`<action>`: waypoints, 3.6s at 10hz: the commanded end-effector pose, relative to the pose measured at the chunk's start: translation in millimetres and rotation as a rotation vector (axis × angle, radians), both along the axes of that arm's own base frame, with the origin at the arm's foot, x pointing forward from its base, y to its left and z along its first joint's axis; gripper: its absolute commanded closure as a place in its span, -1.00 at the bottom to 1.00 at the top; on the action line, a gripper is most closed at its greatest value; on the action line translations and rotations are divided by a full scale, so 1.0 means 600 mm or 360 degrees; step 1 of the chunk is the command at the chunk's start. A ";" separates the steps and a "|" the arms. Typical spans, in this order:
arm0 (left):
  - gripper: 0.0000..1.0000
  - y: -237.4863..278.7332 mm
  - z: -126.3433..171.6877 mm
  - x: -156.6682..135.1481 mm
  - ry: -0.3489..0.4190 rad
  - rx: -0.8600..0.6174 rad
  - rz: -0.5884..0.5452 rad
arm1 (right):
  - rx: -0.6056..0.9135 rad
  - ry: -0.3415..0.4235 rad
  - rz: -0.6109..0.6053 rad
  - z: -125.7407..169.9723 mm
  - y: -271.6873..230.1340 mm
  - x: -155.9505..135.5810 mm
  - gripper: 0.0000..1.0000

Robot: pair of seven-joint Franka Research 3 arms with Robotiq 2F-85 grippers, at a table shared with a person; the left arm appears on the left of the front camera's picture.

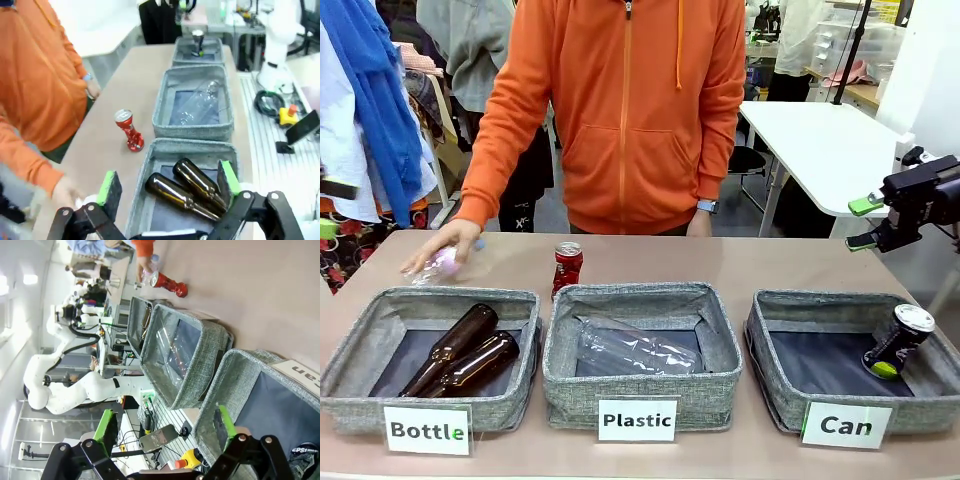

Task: Sort the can waste into the basket.
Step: Pick up the can waste from the table and place it in the right Fabric basket.

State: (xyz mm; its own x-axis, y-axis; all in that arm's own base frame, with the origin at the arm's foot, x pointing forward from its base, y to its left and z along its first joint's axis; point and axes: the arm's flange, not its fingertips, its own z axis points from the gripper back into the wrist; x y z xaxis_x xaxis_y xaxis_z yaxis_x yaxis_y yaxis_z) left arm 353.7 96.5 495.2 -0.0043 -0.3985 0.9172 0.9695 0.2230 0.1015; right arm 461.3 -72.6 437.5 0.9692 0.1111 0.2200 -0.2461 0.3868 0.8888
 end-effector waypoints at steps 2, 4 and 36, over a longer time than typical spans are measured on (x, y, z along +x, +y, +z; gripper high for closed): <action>-1.00 0.067 -0.048 -0.088 -0.0045 -0.0110 0.0381 | -0.0005 -0.0018 0.0014 0.003 -0.002 -0.002 -1.00; -1.00 0.118 -0.078 -0.137 -0.0060 -0.0235 0.0555 | -0.0005 -0.0018 0.0014 0.003 -0.002 -0.002 -1.00; -1.00 -0.330 -0.262 0.312 0.0181 0.0318 -0.0199 | -0.0005 -0.0018 0.0014 0.003 -0.002 -0.002 -1.00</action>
